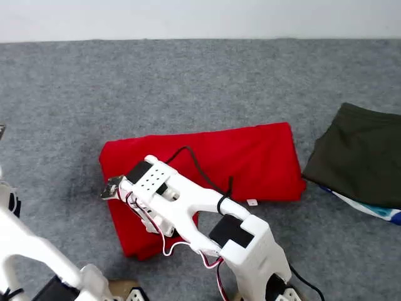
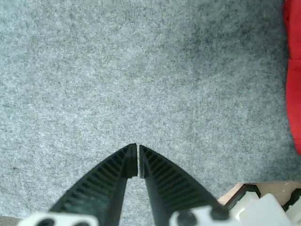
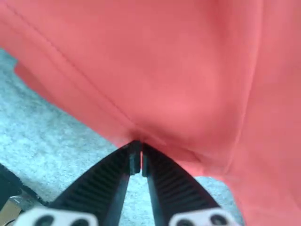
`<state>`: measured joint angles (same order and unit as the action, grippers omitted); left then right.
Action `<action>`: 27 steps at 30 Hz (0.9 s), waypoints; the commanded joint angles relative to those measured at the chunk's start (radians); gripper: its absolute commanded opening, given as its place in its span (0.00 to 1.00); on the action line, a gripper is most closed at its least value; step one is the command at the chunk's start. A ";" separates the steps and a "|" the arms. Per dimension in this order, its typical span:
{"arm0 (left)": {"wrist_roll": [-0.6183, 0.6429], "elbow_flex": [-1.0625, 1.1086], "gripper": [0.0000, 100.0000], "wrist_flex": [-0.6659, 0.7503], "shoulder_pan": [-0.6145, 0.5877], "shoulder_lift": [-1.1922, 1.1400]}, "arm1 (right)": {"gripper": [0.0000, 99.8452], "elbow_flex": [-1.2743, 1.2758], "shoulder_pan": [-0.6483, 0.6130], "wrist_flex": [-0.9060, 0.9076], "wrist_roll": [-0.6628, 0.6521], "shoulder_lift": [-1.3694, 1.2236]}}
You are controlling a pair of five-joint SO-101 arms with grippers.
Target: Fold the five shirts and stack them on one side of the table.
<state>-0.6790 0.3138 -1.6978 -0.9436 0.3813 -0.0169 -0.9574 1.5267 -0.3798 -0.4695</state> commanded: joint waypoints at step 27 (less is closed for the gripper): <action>-0.008 -0.004 0.02 0.011 -0.002 0.028 | 0.06 -0.008 0.022 -0.031 -0.101 -0.050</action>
<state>-0.6790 0.3138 -1.6978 -0.9436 0.3813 -0.0368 -0.9406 1.5037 -0.4549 -0.5125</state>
